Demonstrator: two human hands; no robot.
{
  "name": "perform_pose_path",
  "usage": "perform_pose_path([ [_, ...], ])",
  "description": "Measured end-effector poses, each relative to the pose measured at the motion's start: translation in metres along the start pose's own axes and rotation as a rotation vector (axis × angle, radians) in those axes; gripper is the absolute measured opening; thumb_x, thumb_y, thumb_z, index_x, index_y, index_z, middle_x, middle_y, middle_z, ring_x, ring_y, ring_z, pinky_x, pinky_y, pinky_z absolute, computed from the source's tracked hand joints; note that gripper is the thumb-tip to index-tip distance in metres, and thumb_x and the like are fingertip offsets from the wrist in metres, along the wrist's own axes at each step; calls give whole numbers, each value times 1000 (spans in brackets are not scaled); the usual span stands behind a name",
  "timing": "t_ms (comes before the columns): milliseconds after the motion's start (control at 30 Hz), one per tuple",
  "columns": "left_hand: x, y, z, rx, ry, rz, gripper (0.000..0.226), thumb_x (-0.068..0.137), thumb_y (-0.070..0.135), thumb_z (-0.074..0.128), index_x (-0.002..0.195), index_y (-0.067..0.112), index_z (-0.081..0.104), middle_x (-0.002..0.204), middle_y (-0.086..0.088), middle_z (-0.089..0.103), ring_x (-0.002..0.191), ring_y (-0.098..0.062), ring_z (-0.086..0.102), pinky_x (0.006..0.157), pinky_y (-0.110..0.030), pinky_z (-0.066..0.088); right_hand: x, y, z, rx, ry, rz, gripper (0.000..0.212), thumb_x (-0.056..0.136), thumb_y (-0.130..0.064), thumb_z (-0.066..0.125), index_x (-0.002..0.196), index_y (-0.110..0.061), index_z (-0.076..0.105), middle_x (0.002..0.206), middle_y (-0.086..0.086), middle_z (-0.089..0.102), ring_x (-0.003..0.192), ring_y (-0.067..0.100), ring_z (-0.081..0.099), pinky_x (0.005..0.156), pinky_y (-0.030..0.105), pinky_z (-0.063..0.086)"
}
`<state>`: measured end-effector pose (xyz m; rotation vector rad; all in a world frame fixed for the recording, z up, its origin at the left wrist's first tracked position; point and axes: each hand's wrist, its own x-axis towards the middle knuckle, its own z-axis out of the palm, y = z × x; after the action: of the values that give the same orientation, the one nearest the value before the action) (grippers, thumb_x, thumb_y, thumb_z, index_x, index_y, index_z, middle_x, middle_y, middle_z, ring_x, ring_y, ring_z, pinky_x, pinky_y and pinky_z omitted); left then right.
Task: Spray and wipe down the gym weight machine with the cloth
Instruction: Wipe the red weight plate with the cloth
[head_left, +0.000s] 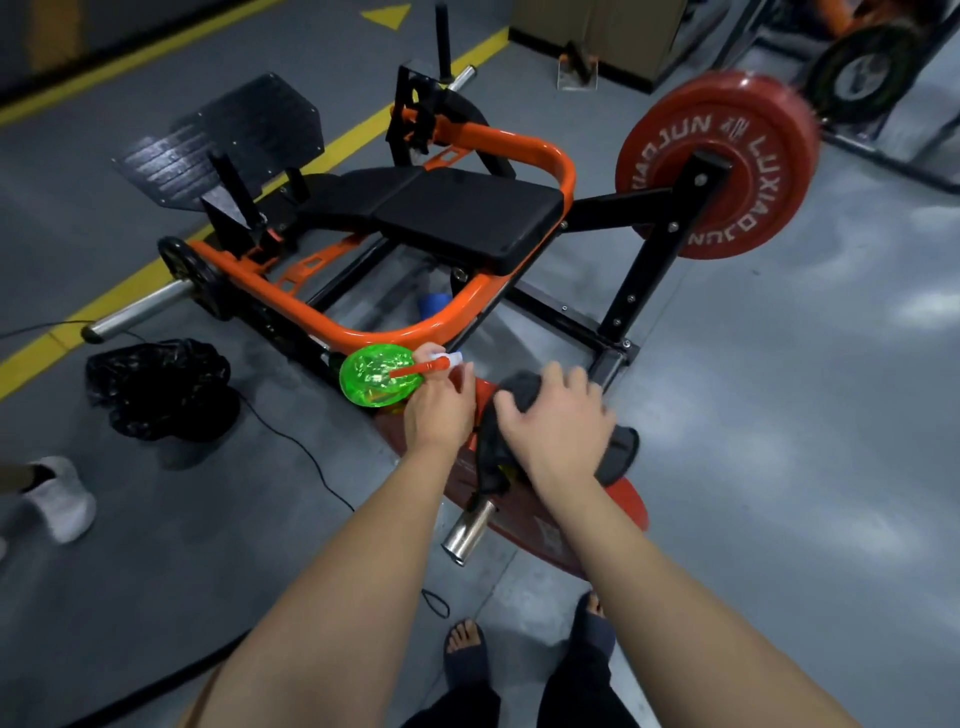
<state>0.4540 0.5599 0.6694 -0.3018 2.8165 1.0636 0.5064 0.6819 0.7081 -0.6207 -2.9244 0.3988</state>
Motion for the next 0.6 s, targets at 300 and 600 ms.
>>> perform_pose_path([
  [300,8,-7,-5,-22,-5,39,43,105,46,47,119,13,71,126,-15,62,110,-39,62,91,-43,50,-19,39,2,296,85,-398,40,69,-53,65,99,-27,69,101,-4,62,93,24,59,80,39,46],
  [600,12,-4,-4,2,-19,17,44,107,41,43,129,11,68,132,-14,60,117,-38,59,97,-44,48,-17,57,-1,156,58,147,47,75,-59,57,101,-19,62,101,5,60,99,33,58,82,44,46],
])
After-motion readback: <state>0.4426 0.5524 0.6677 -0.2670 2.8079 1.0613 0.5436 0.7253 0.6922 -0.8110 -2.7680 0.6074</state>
